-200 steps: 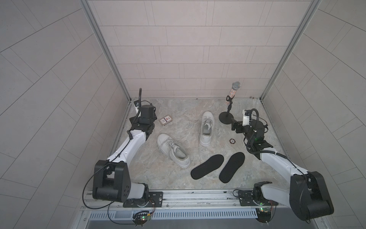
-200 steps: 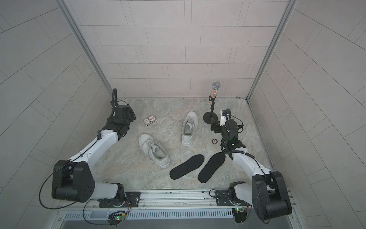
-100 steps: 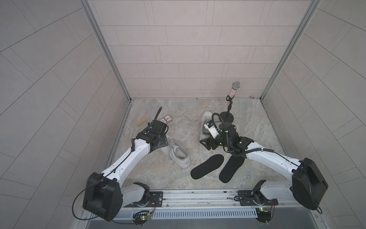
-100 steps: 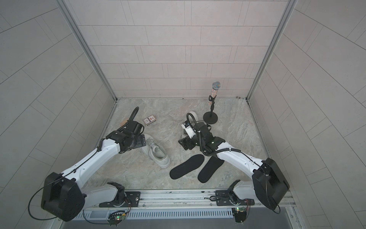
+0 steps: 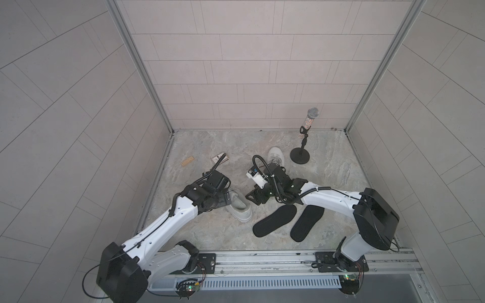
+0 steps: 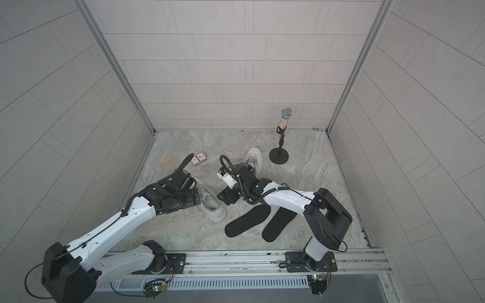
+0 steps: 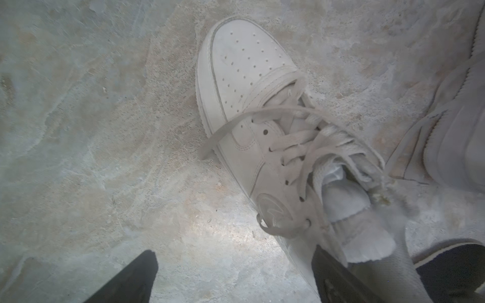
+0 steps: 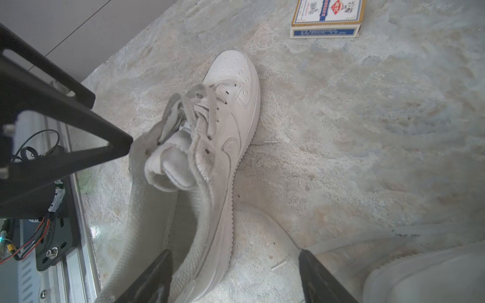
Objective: Insert the insole into the shoe
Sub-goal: Adjust the shoe at the center of the board.
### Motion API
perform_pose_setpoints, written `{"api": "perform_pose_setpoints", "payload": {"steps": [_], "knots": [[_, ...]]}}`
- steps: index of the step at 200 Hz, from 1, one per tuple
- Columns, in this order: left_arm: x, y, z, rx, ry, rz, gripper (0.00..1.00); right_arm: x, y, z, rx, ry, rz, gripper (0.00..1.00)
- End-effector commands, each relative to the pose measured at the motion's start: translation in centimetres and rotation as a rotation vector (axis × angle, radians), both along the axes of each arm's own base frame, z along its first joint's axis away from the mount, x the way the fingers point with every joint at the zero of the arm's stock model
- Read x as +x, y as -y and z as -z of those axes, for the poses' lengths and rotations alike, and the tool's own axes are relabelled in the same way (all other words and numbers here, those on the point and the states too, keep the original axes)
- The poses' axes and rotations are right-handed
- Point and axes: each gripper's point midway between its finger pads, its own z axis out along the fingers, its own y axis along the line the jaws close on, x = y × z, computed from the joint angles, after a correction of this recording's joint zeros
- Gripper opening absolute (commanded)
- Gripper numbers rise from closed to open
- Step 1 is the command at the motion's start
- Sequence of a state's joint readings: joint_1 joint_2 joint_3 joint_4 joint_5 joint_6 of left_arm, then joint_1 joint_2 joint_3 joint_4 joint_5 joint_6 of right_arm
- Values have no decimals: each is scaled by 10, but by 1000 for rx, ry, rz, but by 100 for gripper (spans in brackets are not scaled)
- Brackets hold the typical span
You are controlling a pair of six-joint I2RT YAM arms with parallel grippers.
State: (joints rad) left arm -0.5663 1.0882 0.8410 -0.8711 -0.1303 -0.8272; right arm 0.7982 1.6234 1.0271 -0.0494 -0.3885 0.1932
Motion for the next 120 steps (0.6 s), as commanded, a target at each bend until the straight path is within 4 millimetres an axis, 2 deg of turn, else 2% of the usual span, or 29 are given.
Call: {"api": "perform_pose_setpoints", "payload": {"steps": [1, 22, 53, 87, 120], "knots": [[0, 4, 9, -41, -4, -70, 98, 2, -16, -7, 43, -12, -16, 74], [5, 13, 14, -86, -1, -83, 98, 1, -28, -3, 53, -29, -33, 73], [8, 20, 9, -127, 6, -91, 98, -3, -40, 8, 29, -42, -45, 71], [-10, 20, 1, -182, 14, -116, 97, 2, -39, 22, 12, -52, -7, 67], [-23, 29, -2, -172, 27, -91, 96, 7, -36, 25, 12, -46, 32, 64]]}}
